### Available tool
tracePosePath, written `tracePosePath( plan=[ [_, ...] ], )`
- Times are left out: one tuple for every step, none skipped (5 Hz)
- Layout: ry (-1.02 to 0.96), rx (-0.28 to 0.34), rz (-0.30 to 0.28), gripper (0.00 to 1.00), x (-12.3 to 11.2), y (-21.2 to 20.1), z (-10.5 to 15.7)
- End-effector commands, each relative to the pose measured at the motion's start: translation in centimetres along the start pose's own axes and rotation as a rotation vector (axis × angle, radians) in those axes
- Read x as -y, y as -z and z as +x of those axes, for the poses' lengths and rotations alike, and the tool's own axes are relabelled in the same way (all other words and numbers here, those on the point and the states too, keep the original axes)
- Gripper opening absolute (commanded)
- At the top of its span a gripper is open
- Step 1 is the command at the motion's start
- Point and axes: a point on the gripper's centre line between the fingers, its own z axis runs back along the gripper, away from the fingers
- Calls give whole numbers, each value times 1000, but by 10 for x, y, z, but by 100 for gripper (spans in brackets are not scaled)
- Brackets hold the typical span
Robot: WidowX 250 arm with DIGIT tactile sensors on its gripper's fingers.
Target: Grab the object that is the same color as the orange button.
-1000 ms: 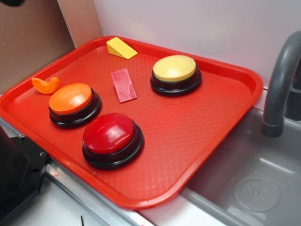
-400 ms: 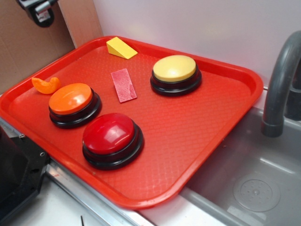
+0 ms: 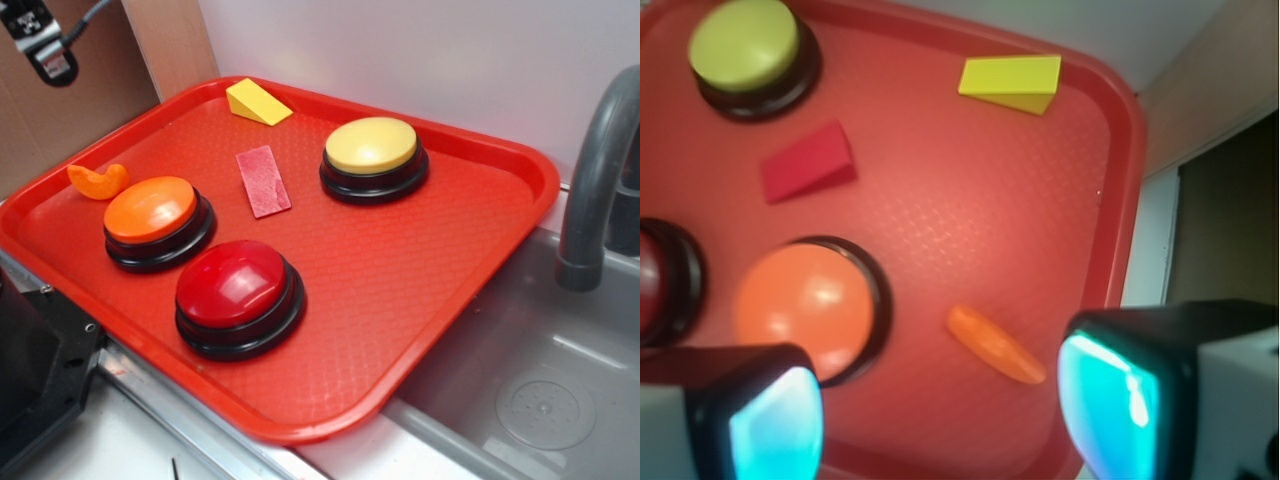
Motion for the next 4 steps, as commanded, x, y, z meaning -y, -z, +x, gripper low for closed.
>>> tracePosePath(
  plan=[
    [83,-39,8,100,-20,32,-5],
    [154,-97,38,100,-15,56,-12],
    [204,-96,45,100,-11,70,-17],
    [251,-76,58,100,-9,85,-16]
  ],
)
